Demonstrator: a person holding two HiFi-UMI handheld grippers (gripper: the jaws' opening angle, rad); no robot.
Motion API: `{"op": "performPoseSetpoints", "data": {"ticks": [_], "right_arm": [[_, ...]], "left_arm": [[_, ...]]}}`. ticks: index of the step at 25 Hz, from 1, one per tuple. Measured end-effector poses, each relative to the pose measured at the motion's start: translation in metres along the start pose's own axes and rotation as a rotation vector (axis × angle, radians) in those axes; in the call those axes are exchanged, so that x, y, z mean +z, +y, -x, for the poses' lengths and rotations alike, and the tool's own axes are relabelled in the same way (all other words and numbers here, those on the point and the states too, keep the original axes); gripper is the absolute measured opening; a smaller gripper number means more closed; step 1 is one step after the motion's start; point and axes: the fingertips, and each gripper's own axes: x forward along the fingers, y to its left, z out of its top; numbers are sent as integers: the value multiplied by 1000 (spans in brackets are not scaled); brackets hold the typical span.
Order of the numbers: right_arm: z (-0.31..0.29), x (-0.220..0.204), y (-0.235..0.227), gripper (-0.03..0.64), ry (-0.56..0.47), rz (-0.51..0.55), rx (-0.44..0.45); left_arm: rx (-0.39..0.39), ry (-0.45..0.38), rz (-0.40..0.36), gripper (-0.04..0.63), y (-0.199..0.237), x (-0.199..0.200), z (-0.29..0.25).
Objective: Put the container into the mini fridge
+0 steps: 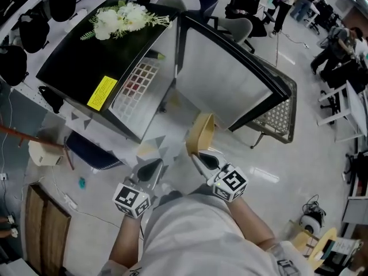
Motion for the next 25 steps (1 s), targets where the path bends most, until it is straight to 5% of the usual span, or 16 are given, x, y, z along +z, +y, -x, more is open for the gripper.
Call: {"op": "performPoseSetpoints", "data": {"ticks": [11, 25], "right_arm": [[-86, -11, -17, 12, 146, 117, 22], [-180, -28, -58, 12, 302, 216, 243]], "left_arm": [[70, 3, 29, 8, 46, -2, 32], [313, 16, 63, 8, 76, 10, 18]]}}
